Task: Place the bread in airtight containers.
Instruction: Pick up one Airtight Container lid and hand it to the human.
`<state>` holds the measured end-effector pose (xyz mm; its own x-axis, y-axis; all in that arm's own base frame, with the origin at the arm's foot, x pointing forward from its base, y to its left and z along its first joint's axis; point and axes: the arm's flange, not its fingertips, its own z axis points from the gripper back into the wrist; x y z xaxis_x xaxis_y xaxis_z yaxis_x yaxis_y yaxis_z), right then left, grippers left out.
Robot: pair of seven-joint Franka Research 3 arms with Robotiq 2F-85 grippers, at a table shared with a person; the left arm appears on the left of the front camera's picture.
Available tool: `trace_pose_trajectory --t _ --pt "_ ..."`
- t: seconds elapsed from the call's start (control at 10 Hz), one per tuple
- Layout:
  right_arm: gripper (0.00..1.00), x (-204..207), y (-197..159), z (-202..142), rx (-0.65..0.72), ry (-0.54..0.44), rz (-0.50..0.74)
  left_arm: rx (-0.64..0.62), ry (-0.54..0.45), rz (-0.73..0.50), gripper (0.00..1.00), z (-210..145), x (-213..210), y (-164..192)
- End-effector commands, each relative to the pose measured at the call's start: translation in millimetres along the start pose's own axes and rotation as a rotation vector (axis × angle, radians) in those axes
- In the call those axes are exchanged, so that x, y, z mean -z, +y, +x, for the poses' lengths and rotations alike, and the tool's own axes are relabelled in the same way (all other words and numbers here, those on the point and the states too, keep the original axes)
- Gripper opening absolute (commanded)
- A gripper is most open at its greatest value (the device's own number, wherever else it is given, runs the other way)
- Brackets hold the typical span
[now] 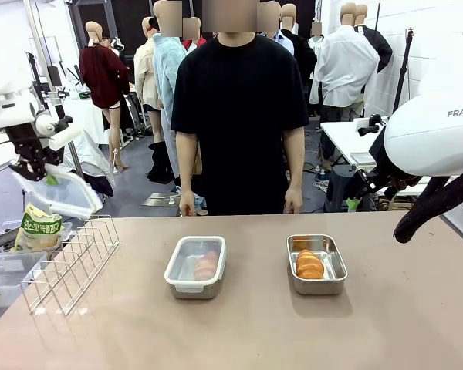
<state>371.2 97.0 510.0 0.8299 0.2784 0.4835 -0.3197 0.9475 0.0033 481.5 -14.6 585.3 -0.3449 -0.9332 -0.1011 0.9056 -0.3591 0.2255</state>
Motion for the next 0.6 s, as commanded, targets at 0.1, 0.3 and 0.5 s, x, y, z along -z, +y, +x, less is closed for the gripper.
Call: trace_pose_trajectory --t 0.1,0.3,0.5 --pt "1.00 0 0 0 -0.002 0.002 0.001 0.140 -0.043 0.207 0.00 37 -2 19" --pt "1.00 0 0 0 -0.002 0.002 0.001 0.262 -0.152 0.449 0.00 67 -9 38" --pt "1.00 0 0 0 -0.002 0.002 0.001 0.374 -0.146 0.515 0.00 107 -20 65"
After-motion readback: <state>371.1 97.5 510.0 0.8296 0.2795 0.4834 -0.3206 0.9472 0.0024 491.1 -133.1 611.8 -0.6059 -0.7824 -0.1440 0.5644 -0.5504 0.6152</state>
